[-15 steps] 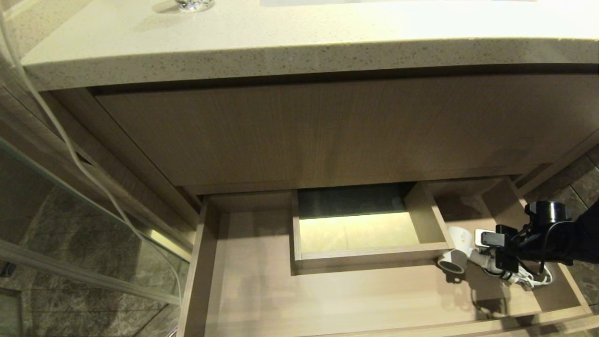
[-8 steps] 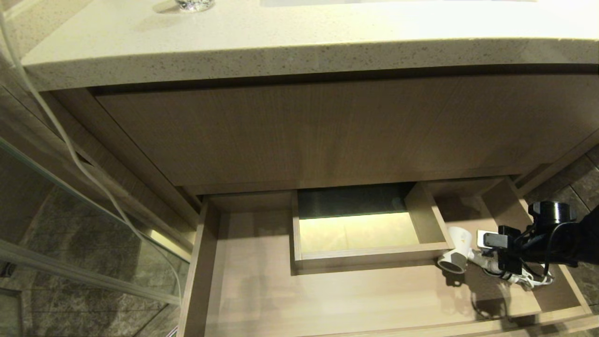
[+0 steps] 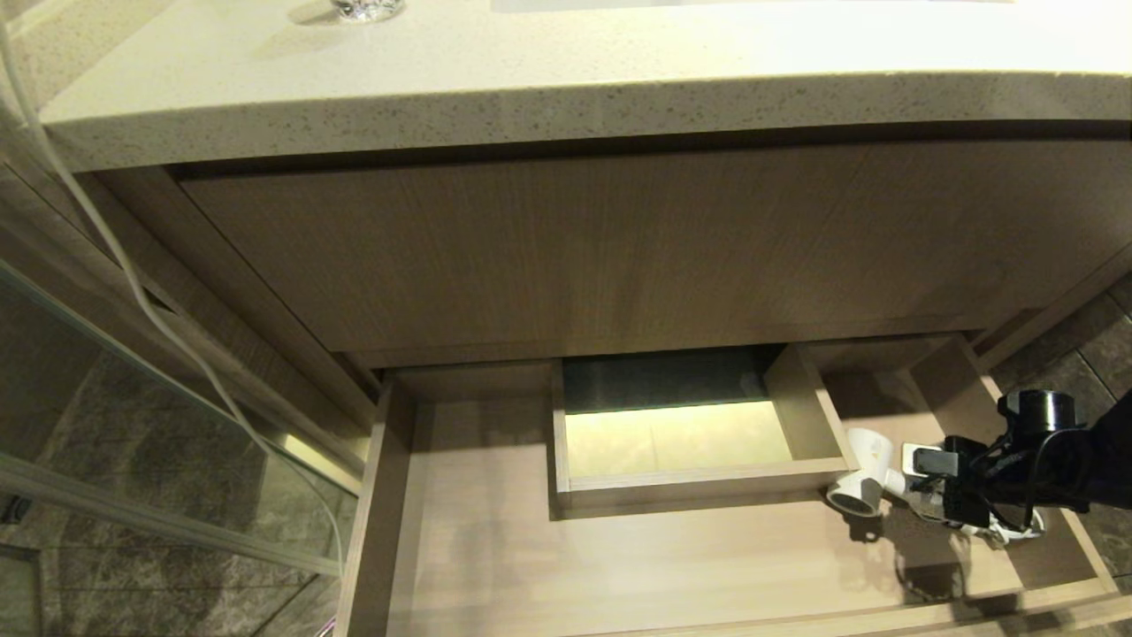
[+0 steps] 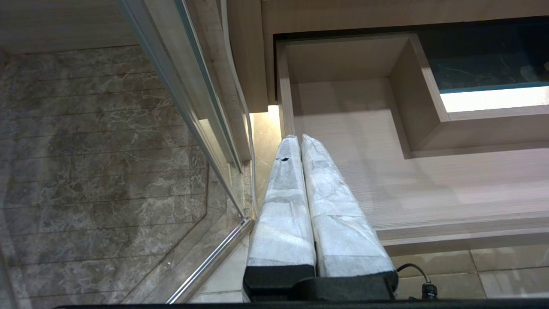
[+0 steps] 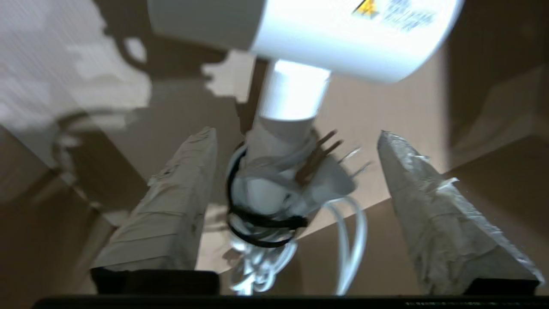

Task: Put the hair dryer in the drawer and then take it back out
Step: Take the hairdryer out

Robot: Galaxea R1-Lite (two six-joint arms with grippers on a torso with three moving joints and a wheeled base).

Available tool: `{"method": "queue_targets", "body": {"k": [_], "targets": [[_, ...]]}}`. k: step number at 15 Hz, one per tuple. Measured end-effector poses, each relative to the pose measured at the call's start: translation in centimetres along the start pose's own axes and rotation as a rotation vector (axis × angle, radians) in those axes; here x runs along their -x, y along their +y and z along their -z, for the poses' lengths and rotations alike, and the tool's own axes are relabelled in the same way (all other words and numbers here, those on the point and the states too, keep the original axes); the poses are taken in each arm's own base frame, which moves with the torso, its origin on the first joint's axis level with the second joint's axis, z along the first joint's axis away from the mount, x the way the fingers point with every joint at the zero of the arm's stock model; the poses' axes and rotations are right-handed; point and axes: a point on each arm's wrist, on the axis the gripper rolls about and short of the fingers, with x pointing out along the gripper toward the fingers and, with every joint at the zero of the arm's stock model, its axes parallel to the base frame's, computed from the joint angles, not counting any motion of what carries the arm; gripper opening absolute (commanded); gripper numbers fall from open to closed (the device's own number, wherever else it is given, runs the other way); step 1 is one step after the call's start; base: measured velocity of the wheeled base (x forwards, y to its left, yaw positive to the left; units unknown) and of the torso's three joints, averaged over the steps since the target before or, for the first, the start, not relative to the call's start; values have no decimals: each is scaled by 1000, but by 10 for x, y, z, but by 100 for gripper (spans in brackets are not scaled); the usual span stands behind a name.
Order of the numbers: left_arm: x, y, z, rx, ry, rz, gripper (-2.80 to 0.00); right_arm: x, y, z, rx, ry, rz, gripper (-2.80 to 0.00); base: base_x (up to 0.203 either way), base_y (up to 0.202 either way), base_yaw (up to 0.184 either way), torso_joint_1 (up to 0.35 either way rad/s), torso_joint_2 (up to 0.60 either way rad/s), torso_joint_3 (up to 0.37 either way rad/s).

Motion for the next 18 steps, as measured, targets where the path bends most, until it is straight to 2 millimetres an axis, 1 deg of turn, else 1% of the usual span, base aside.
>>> {"method": "queue_targets", "body": {"k": [3,11,18], "targets": [[0,0,0,0,0,0,-280,-9,1,6,-11,3,-8,0,0,0,0,0,0,0],[0,0,0,0,0,0,-280,-27,19,12,-48,-25,-79,0,0,0,0,0,0,0],[0,0,0,0,0,1,-280,-51,16,20,-45,-1,-77,0,0,0,0,0,0,0]]}}
